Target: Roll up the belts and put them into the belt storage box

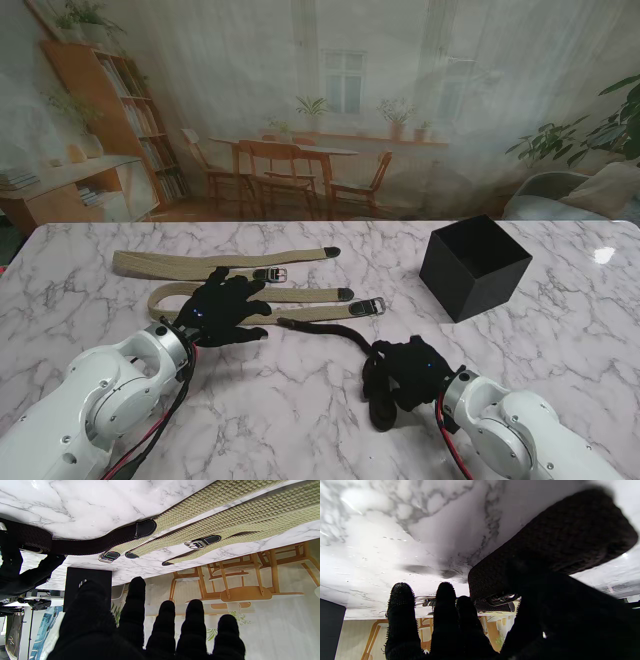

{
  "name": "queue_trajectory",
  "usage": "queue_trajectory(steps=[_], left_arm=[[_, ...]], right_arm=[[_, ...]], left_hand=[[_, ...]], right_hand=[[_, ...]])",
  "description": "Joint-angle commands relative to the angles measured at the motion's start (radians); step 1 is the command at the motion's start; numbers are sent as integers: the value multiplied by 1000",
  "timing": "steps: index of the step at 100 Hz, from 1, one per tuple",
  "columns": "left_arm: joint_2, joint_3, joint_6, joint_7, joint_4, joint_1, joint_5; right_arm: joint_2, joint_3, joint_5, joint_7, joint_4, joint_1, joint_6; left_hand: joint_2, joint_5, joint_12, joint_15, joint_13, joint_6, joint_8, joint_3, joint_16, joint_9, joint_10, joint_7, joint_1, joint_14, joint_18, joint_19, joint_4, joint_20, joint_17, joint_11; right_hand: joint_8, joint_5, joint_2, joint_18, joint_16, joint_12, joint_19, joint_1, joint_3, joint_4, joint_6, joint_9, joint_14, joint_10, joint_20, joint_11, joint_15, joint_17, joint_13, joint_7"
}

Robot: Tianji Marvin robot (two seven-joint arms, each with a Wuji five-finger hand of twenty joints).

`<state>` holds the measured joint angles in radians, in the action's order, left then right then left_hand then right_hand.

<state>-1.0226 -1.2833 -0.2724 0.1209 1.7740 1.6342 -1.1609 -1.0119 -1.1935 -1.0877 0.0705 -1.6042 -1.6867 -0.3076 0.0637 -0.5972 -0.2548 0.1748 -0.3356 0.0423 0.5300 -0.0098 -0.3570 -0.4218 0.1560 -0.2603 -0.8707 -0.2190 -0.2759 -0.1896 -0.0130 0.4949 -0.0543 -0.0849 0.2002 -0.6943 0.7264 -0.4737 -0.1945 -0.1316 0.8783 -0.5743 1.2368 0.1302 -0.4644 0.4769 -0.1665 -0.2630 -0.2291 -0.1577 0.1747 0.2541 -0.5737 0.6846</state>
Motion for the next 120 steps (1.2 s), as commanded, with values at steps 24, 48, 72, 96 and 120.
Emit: queue_trajectory(steps=[24, 48, 72, 96, 120], left_arm=[[0, 3, -2, 15, 0, 0, 1], [0, 4, -1, 15, 0, 0, 1], [0, 4, -1, 14, -1, -1, 2], [0, 6, 0, 17, 0, -2, 3], [0, 6, 1, 20, 1, -2, 4]], right_arm=[[-8, -28, -24, -22, -13, -42, 58], [-10, -59, -47, -25, -46, -62, 68], [-8, -75, -66, -14, -52, -59, 66], [-6, -51, -50, -3, -7, -34, 82], [-12, -25, -19, -72, 41, -12, 70]], left_hand=[[-40, -21, -9, -26, 23, 5, 7, -15, -7, 2, 3, -7, 13, 9, -39, 43, -3, 11, 12, 7], [-41, -20, -9, -26, 23, 6, 7, -15, -7, 1, 4, -7, 13, 9, -38, 43, -3, 10, 12, 7], [-40, -20, -9, -26, 23, 6, 8, -15, -7, 0, 3, -7, 13, 10, -39, 43, -3, 10, 12, 7], [-41, -19, -9, -27, 24, 5, 7, -15, -7, 2, 3, -7, 13, 9, -39, 43, -3, 10, 12, 7], [-40, -21, -9, -26, 23, 6, 8, -15, -7, 1, 5, -7, 13, 9, -39, 43, -3, 10, 13, 7]], right_hand=[[20, -165, -52, -41, 25, 82, 4, 115, -92, 83, 328, 137, -11, 35, 51, 157, 1, -36, 19, 535], [17, -162, -58, -25, 25, 82, -3, 112, -103, 84, 319, 145, -8, 35, 57, 162, -1, -56, 23, 531], [15, -164, -65, -10, 27, 82, -9, 112, -115, 88, 302, 131, 2, 46, 61, 163, -7, -68, 33, 523], [21, -160, -70, 10, 23, 65, -12, 107, -119, 92, 311, 210, 18, 98, 63, 127, 0, -72, 14, 522], [24, -123, -85, 33, -6, -172, -10, 94, -128, 100, 330, 259, 69, 253, 67, -361, 46, -75, -47, 558]])
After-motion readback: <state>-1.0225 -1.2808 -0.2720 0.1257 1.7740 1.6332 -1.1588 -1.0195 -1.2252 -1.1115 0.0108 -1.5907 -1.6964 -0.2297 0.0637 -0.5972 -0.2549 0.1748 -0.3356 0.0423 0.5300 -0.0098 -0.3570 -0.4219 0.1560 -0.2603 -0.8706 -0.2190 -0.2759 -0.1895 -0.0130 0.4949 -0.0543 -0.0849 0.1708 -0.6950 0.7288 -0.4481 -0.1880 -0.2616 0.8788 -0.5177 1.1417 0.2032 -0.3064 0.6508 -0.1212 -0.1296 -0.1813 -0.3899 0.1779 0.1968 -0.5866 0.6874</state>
